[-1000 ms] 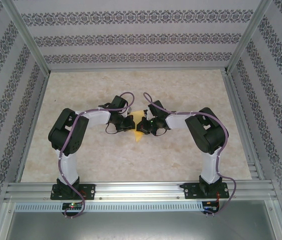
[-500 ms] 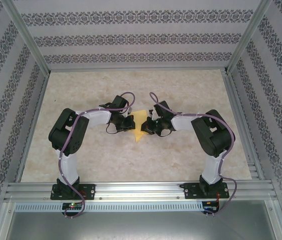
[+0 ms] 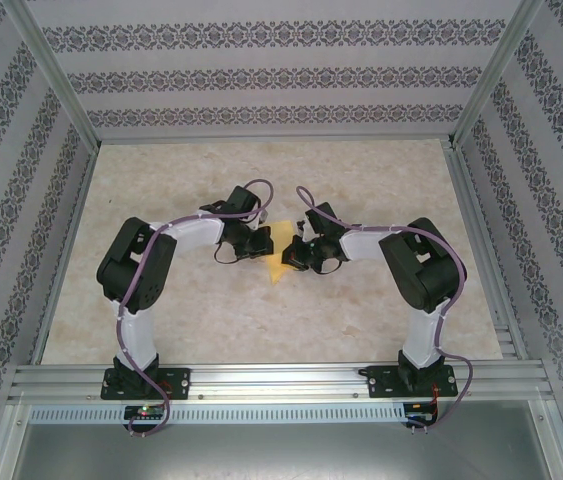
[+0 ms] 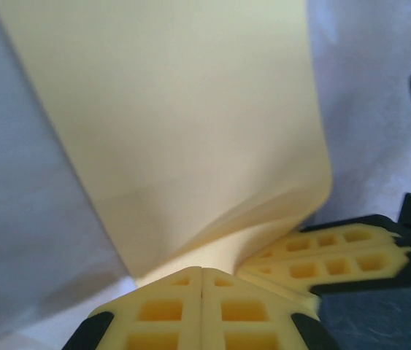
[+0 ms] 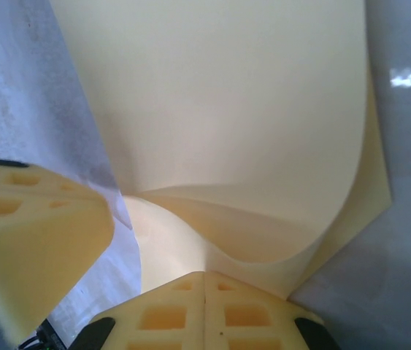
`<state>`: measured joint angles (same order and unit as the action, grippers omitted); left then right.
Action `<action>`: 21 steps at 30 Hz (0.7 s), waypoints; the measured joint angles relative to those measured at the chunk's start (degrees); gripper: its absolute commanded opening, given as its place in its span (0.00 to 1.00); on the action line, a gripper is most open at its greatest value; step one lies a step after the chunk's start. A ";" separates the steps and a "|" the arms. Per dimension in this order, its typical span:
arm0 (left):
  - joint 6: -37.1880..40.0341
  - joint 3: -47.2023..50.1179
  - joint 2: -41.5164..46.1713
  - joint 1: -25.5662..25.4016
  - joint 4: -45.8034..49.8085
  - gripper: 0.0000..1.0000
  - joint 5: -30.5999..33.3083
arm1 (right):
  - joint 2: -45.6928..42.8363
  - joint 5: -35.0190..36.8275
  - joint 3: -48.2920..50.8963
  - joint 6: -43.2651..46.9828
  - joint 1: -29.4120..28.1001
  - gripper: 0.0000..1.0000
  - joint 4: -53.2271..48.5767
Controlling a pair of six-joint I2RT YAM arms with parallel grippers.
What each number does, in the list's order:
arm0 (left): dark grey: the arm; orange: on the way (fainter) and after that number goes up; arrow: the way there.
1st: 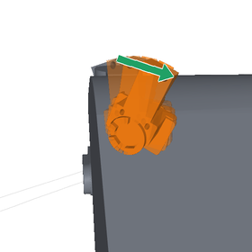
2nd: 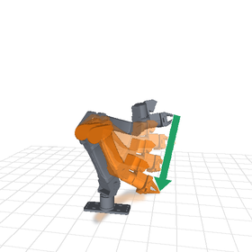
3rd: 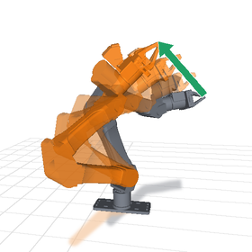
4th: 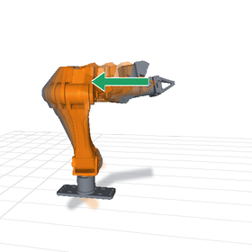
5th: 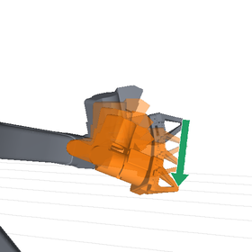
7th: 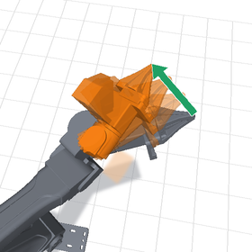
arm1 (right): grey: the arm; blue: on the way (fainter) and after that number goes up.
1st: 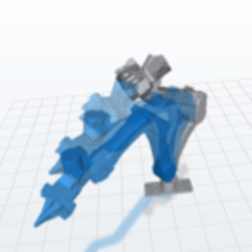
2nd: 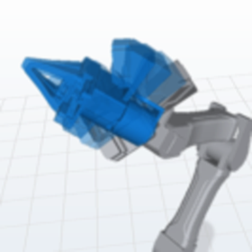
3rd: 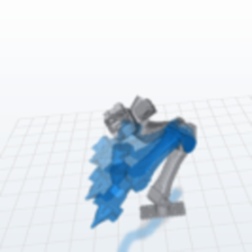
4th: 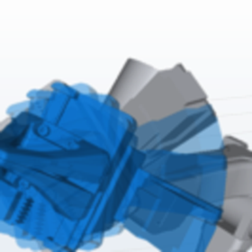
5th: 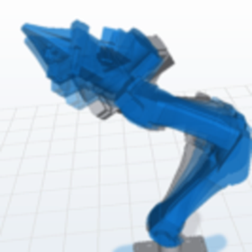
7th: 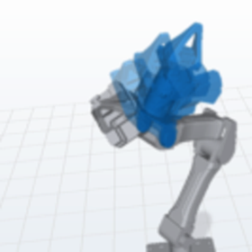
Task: Fold a paper plane with a square sheet of paper (pick it up from the middle)
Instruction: Third fold the triangle at the center of the table.
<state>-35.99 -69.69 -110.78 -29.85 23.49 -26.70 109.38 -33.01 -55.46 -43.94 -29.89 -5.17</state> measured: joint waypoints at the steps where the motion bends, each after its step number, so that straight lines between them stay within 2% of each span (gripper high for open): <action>1: 0.04 0.00 0.50 -0.37 0.04 0.03 -0.02 | 0.00 0.00 -0.02 0.04 0.00 0.00 -0.02; 8: 0.11 0.00 1.53 -2.91 0.04 0.02 0.11 | 0.02 0.11 -0.11 0.20 0.00 0.00 -0.20; 21: -0.33 1.42 -1.07 -2.91 -0.02 0.00 4.59 | 0.00 -0.07 -0.09 0.46 0.00 0.01 0.52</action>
<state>-36.32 -68.27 -111.85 -32.75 23.46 -22.11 109.38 -33.08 -55.55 -43.48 -29.89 -4.64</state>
